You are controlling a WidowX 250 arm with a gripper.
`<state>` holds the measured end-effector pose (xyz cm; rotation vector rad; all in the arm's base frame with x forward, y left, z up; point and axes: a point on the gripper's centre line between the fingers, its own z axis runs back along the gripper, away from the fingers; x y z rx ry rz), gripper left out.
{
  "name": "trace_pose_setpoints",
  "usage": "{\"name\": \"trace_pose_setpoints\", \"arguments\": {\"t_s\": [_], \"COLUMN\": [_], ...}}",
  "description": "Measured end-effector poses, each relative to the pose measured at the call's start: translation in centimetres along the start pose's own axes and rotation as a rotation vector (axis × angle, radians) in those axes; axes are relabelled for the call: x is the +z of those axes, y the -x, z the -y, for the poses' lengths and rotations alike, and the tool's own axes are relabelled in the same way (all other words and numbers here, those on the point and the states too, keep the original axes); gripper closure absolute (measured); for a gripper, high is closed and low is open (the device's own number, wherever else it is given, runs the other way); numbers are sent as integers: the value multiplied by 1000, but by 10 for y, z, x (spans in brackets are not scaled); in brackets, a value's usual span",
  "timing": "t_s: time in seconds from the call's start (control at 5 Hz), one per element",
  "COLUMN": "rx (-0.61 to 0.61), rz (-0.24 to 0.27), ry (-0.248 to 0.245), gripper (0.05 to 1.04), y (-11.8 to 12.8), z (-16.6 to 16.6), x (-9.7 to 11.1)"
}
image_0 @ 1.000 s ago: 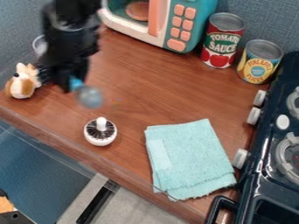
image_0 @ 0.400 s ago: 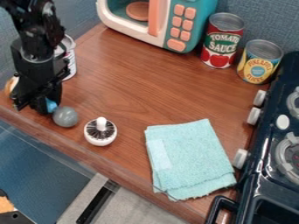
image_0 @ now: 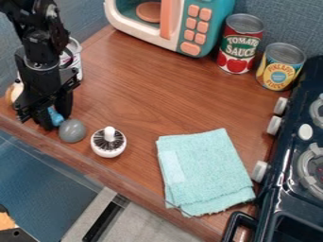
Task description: Move the blue spoon to the lower left side of the table
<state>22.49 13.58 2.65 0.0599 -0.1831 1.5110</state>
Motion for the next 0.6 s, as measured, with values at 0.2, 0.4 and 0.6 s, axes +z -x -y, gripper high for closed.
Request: {"name": "trace_pose_setpoints", "arguments": {"t_s": [0.2, 0.4, 0.6], "rx": [-2, 16, 44], "rz": [-12, 8, 30], "ry": [-34, -12, 9], "gripper": [124, 79, 84], "y": [-1, -4, -10], "z": [-2, 2, 5], "x": [3, 28, 49]}}
